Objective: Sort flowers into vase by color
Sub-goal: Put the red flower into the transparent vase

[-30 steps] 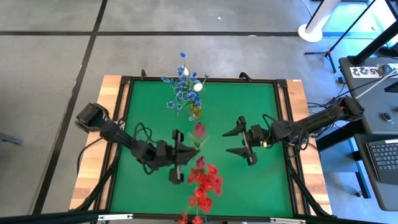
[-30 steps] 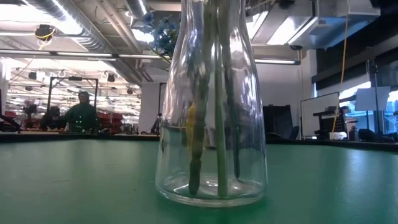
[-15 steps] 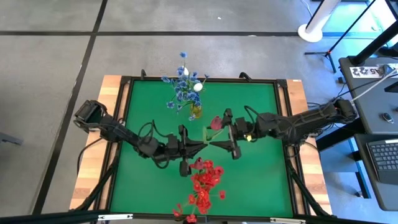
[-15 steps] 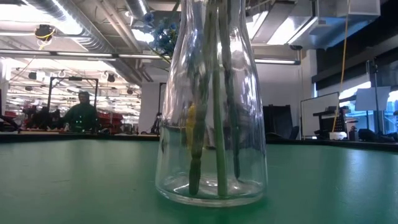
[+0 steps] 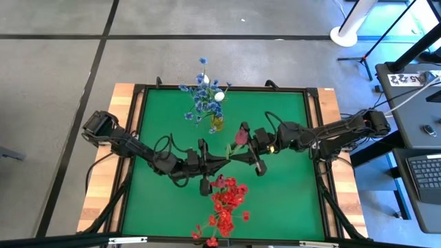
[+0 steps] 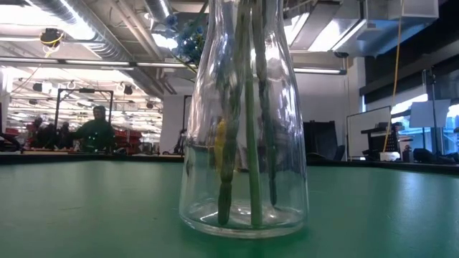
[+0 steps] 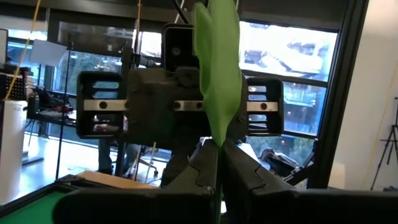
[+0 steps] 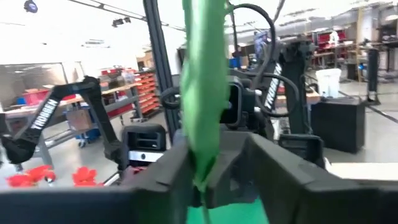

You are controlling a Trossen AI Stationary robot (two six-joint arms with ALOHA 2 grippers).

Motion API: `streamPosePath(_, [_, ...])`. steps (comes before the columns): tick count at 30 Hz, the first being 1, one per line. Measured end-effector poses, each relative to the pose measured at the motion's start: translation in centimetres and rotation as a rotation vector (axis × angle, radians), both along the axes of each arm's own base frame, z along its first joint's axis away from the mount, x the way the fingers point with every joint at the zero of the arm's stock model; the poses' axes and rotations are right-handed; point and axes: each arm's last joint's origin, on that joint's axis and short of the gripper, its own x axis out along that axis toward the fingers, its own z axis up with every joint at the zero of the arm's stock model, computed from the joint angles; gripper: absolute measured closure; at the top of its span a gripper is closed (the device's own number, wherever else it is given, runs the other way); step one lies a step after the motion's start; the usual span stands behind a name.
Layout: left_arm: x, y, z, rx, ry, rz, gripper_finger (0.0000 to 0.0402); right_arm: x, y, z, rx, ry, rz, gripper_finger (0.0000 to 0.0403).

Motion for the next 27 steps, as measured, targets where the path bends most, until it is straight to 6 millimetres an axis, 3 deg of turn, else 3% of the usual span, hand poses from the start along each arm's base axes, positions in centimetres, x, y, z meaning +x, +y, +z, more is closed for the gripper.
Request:
streamPosePath(7, [0.0,0.0,0.0,-0.002,0.002,0.009,0.0399,-0.1,0.1,0.2,-0.030,-0.026,0.036,0.0390])
streamPosePath(12, [-0.1,-0.1,-0.1,0.010,0.014,0.032,0.0376,-0.1,0.1,0.1,-0.032,-0.024,0.033,0.0377])
streamPosePath(18, [-1.1,-1.0,0.2,0.059,0.076,0.206,0.0334,-0.7,-0.1,0.9,-0.029,-0.045,0.011,0.0394])
streamPosePath(27, [-5.4,-3.4,3.8,0.091,0.112,0.309,0.0272,-3.3,-0.6,2.9,-0.050,-0.026,-0.027,0.0395])
